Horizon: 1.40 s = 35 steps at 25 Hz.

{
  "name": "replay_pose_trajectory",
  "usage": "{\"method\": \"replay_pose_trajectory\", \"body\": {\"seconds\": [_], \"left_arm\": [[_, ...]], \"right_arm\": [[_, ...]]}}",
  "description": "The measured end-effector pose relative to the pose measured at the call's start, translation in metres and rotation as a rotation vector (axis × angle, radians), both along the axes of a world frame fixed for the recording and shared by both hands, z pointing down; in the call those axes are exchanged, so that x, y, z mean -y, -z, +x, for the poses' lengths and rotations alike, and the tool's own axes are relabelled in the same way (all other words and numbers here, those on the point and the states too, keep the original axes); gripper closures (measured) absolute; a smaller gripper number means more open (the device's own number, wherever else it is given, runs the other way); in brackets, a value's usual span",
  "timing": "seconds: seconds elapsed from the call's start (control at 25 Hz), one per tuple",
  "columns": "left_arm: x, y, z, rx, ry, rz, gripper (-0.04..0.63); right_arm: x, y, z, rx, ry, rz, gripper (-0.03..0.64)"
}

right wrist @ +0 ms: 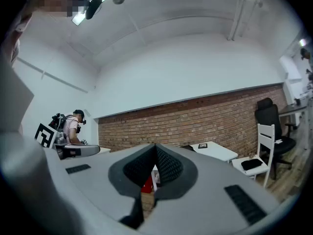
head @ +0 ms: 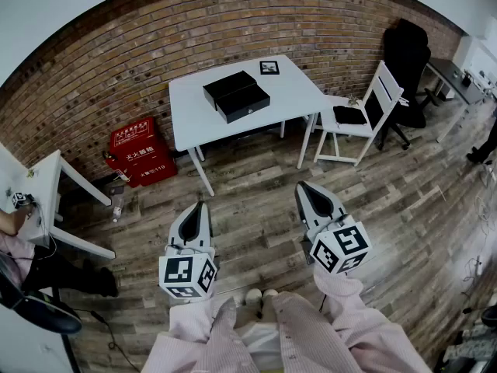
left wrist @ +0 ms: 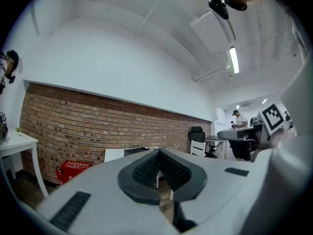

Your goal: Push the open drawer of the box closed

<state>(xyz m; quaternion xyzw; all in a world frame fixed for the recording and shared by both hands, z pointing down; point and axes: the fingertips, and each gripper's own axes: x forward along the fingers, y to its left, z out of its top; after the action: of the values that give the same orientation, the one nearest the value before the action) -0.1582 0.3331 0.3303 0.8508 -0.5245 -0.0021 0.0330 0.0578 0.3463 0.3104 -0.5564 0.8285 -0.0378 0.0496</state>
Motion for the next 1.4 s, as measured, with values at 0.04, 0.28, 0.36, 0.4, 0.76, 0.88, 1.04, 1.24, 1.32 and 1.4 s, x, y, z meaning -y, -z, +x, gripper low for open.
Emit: {"method": "replay_pose_trajectory", "body": {"seconds": [0.04, 0.28, 0.36, 0.4, 0.76, 0.88, 1.04, 1.24, 1.32, 1.4], "left_arm": [[0.0, -0.001, 0.0, 0.0, 0.002, -0.003, 0.601], [0.0, -0.003, 0.006, -0.004, 0.014, -0.01, 0.6], [0.0, -0.004, 0.01, -0.006, 0.017, -0.012, 0.6], [0.001, -0.005, 0.011, -0.007, 0.019, -0.014, 0.6], [0.005, -0.014, 0.023, -0.013, 0.036, -0.033, 0.6], [0.01, -0.014, 0.024, -0.013, 0.045, -0.033, 0.6], [0.017, -0.017, 0.022, -0.014, 0.057, -0.039, 0.6], [0.035, -0.02, 0.019, -0.017, 0.065, -0.048, 0.6], [0.045, -0.022, 0.019, -0.02, 0.064, -0.053, 0.6], [0.056, -0.025, 0.019, -0.024, 0.063, -0.059, 0.6]], "right_arm": [[-0.001, -0.002, 0.0, -0.005, 0.001, -0.003, 0.614], [-0.002, -0.009, 0.013, 0.0, -0.006, -0.013, 0.614], [-0.001, -0.011, 0.017, 0.016, 0.0, -0.015, 0.614], [0.0, -0.013, 0.018, 0.015, 0.002, -0.019, 0.614], [0.013, -0.03, 0.027, 0.006, 0.022, -0.057, 0.606], [0.022, -0.032, 0.029, 0.012, 0.028, -0.063, 0.584], [0.033, -0.035, 0.029, 0.02, 0.033, -0.075, 0.541], [0.053, -0.039, 0.027, 0.027, 0.033, -0.085, 0.491], [0.062, -0.042, 0.026, 0.032, 0.035, -0.089, 0.476], [0.072, -0.044, 0.026, 0.037, 0.037, -0.094, 0.468]]}}
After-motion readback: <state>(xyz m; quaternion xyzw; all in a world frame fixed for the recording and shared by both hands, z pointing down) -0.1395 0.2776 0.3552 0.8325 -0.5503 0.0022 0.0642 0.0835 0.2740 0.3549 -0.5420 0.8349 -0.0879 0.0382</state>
